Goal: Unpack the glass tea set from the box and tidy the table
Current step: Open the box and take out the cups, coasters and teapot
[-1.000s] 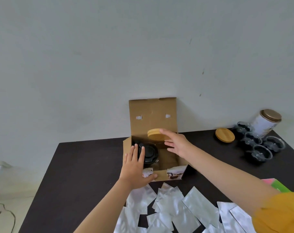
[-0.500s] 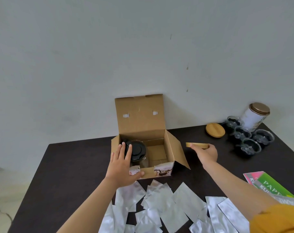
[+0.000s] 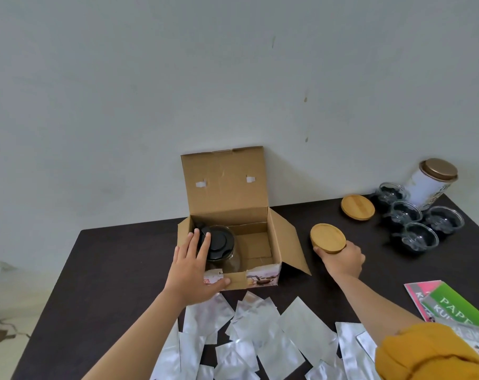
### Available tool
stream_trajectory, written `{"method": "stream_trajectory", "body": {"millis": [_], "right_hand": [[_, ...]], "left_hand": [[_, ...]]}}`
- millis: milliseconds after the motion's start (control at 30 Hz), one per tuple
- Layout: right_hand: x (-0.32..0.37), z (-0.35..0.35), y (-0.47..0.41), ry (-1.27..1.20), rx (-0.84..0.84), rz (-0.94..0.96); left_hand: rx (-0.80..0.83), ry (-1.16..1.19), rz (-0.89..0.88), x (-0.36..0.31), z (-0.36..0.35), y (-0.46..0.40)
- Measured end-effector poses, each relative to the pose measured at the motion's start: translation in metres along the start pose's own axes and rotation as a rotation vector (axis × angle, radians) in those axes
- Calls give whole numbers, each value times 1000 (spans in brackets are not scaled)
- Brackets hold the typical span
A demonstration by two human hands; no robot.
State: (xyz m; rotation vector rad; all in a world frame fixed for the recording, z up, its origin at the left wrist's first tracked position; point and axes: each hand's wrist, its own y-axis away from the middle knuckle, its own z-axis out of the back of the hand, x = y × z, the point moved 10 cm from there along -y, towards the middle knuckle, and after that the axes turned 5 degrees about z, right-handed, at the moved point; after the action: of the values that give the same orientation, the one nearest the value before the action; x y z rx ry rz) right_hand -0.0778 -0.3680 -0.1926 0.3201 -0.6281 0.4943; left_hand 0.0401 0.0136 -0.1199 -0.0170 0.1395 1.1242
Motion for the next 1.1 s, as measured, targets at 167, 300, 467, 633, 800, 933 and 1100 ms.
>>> {"method": "stream_trajectory", "body": {"millis": [167, 300, 467, 633, 800, 933, 1100], "right_hand": [[2, -8, 2, 113, 36, 49], [1, -9, 2, 111, 90, 29], [13, 0, 8, 56, 109, -32], [91, 11, 42, -104, 50, 256], [184, -4, 105, -201, 151, 609], [236, -45, 155, -43, 412, 798], [253, -99, 189, 373, 678, 838]], "left_hand": [[-6, 11, 0, 1, -1, 0], [-2, 25, -4, 0, 0, 0], [-9, 58, 3, 0, 2, 0], [-27, 32, 76, 4, 5, 3], [-37, 51, 206, 8, 16, 10], [3, 82, 369, 20, 15, 20], [36, 140, 381, 25, 7, 23]]}}
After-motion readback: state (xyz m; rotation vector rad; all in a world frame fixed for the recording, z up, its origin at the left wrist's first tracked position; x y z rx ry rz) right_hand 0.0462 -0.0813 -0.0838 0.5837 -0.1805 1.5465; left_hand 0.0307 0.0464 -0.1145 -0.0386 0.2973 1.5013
